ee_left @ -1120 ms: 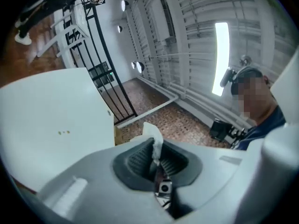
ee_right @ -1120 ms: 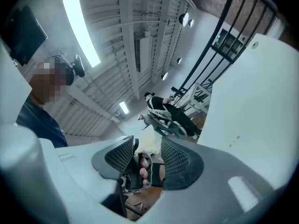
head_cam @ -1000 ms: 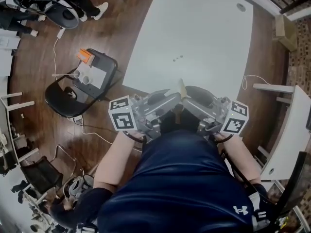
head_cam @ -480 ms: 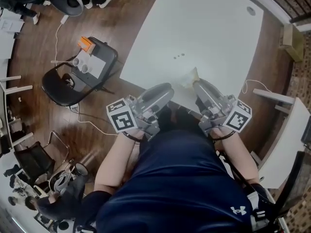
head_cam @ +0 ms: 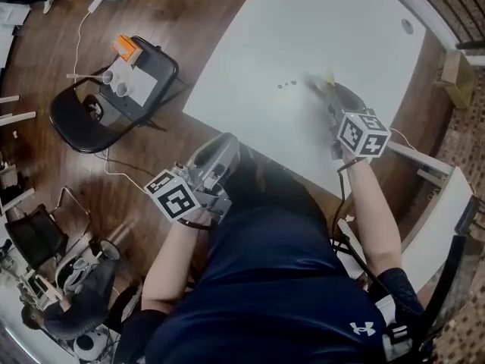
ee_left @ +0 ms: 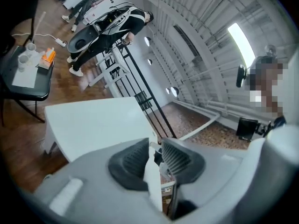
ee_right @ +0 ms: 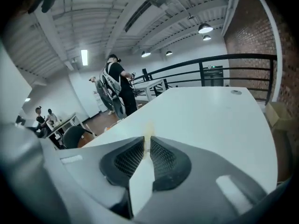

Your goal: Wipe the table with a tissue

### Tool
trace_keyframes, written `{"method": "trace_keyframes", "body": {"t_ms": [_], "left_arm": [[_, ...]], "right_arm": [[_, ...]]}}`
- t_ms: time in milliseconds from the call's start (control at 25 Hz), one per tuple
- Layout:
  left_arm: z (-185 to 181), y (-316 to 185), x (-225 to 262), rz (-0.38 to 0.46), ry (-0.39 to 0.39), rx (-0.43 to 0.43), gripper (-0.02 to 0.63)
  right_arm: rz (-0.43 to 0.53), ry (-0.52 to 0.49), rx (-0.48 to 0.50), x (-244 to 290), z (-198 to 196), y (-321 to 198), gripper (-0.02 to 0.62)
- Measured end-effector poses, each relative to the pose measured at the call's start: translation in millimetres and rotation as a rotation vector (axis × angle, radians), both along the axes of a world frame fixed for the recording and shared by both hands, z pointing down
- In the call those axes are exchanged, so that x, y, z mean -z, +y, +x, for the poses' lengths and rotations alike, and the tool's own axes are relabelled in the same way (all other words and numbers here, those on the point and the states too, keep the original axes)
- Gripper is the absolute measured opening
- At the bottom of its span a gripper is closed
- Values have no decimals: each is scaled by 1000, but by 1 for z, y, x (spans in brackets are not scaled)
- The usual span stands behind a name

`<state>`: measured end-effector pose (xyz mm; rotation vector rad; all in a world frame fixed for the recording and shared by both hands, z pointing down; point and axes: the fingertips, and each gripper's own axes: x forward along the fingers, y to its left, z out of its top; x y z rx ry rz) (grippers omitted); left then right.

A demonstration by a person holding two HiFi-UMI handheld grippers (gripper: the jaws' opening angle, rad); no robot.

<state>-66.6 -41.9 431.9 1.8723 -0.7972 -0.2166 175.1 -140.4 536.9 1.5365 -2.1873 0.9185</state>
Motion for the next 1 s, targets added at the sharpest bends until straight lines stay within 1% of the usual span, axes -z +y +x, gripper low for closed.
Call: {"method": "trace_keyframes", "body": {"t_ms": [120, 240, 320, 400, 520, 680, 1000], "left_arm": [[-12, -7, -16, -6, -84, 6, 86], [-25, -18, -22, 22, -173, 15, 84], [-33, -21, -27, 29, -200, 17, 83], [-40, -23, -34, 20, -199, 18, 83], [-47, -23, -43, -3, -183, 22, 83], [-55, -24, -47, -14, -172, 26, 81], [-58, -20, -45, -22, -153, 19, 80]], "right_arm": [[-23, 109, 1, -21, 1, -11, 46], [-43, 220, -1, -39, 3, -16, 46], [-56, 274, 9, -51, 2, -17, 46], [-69, 302, 24, -63, -3, -19, 47], [-86, 294, 17, -75, -8, -21, 46], [-106, 309, 2, -79, -10, -22, 46], [-125, 301, 17, -82, -22, -15, 46]]}}
